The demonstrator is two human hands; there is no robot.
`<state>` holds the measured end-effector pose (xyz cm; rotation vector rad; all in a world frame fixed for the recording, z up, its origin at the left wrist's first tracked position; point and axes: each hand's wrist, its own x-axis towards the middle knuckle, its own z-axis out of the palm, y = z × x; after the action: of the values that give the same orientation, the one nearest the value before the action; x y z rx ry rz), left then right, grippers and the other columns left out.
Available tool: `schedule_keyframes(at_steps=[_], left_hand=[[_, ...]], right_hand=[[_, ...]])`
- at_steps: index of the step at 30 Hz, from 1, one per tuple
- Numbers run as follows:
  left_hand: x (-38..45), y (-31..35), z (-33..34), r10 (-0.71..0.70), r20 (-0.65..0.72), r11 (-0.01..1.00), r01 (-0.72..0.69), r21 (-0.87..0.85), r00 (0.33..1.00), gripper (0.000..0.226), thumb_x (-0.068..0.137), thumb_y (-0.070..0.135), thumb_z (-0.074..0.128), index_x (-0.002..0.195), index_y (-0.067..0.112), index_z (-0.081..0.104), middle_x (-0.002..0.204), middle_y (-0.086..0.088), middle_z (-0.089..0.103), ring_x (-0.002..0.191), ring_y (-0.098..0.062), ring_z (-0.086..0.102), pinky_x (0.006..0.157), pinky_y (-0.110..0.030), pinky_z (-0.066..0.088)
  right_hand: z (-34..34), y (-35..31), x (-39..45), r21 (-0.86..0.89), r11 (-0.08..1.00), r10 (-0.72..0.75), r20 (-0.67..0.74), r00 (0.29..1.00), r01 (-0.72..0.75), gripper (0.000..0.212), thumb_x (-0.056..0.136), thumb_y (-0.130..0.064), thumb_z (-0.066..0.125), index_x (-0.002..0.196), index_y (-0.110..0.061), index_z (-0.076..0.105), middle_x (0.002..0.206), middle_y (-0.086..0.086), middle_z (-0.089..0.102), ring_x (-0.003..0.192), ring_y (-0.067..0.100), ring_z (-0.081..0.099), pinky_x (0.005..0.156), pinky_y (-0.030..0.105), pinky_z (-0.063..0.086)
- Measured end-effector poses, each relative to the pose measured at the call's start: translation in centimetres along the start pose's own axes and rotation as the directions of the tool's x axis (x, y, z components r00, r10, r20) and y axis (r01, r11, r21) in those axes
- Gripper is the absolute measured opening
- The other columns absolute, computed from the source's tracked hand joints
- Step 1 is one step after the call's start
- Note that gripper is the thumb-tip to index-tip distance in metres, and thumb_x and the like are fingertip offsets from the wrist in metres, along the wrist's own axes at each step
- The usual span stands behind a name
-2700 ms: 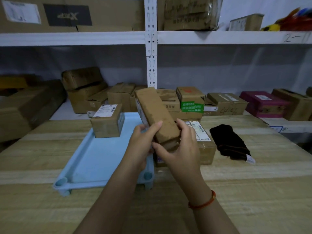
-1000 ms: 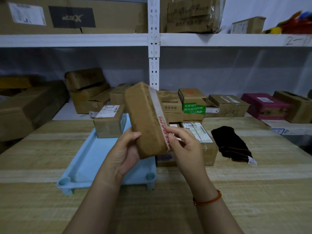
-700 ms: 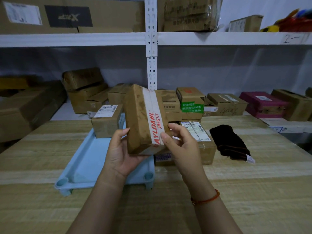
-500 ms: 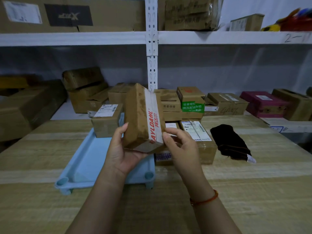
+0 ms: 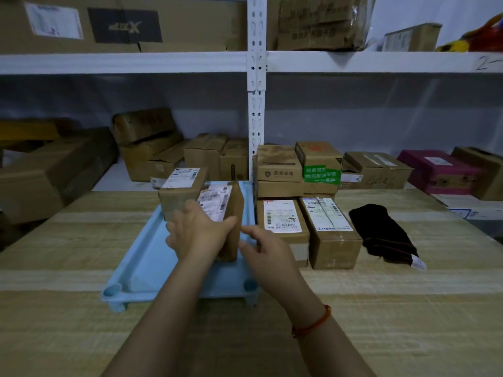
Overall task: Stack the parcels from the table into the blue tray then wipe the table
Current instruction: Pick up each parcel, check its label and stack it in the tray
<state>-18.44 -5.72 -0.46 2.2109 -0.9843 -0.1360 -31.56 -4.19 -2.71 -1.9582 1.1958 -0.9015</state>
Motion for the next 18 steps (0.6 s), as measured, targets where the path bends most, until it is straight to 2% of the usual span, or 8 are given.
schedule_keyframes(at_steps=[2, 4, 8, 10, 15, 18], left_hand=[[0.3, 0.1, 0.4, 0.025, -0.001, 0.995, -0.025, 0.098, 1.000, 0.084, 0.068, 0.057, 0.073, 0.132, 0.015, 0.040, 0.138, -0.017, 0.040, 0.128, -0.037, 0.036, 0.099, -0.049, 0.036], [0.8, 0.1, 1.0, 0.039, 0.015, 0.989, -0.041, 0.141, 0.999, 0.081, 0.068, 0.055, 0.072, 0.131, 0.014, 0.040, 0.137, -0.018, 0.040, 0.128, -0.038, 0.036, 0.099, -0.049, 0.035], [1.5, 0.4, 2.3, 0.052, 0.036, 0.983, -0.058, 0.176, 0.998, 0.077, 0.067, 0.053, 0.073, 0.128, 0.015, 0.044, 0.132, -0.016, 0.043, 0.125, -0.037, 0.037, 0.098, -0.049, 0.034], [1.9, 0.4, 3.0, 0.049, 0.045, 0.981, -0.056, 0.184, 0.998, 0.078, 0.066, 0.054, 0.073, 0.128, 0.015, 0.044, 0.131, -0.015, 0.043, 0.124, -0.036, 0.038, 0.098, -0.049, 0.034], [2.6, 0.0, 4.1, 0.055, 0.061, 0.988, -0.064, 0.139, 0.997, 0.080, 0.072, 0.059, 0.067, 0.132, 0.013, 0.043, 0.131, -0.016, 0.042, 0.125, -0.035, 0.038, 0.099, -0.047, 0.035], [3.0, -0.4, 4.1, 0.070, 0.072, 0.996, -0.074, 0.058, 0.995, 0.060, 0.087, 0.049, 0.056, 0.129, 0.008, 0.047, 0.131, -0.019, 0.043, 0.124, -0.037, 0.039, 0.098, -0.045, 0.036]], right_hand=[[0.8, 0.1, 0.2, -0.031, 0.999, 0.010, 0.037, 0.999, -0.009, 0.035, 0.097, -0.024, 0.053, 0.132, -0.024, 0.058, 0.125, 0.002, 0.062, 0.108, 0.016, 0.059, 0.095, 0.037, 0.050], [1.4, 0.2, 0.4, -0.070, 0.998, 0.007, 0.053, 0.999, -0.003, 0.034, 0.096, -0.020, 0.054, 0.129, -0.022, 0.060, 0.125, 0.003, 0.062, 0.109, 0.019, 0.059, 0.097, 0.038, 0.048], [2.0, 0.2, 1.2, -0.103, 0.995, 0.022, 0.073, 0.997, -0.014, 0.029, 0.094, -0.017, 0.057, 0.123, -0.018, 0.060, 0.123, 0.004, 0.060, 0.110, 0.019, 0.056, 0.084, 0.025, 0.041], [2.3, 0.3, 1.7, -0.124, 0.991, 0.051, 0.072, 0.996, -0.042, 0.027, 0.093, -0.017, 0.058, 0.120, -0.014, 0.060, 0.120, 0.005, 0.060, 0.112, 0.020, 0.054, 0.080, 0.023, 0.037], [2.9, 0.7, 3.0, -0.042, 0.992, 0.124, 0.018, 0.992, -0.123, 0.007, 0.090, -0.007, 0.056, 0.095, -0.013, 0.056, 0.084, -0.005, 0.051, 0.086, 0.014, 0.051, 0.063, 0.022, 0.039], [3.1, 0.7, 3.6, 0.009, 0.986, 0.165, -0.039, 0.985, -0.165, 0.012, 0.090, -0.008, 0.055, 0.091, -0.019, 0.049, 0.082, -0.008, 0.049, 0.085, 0.013, 0.052, 0.061, 0.018, 0.038]])
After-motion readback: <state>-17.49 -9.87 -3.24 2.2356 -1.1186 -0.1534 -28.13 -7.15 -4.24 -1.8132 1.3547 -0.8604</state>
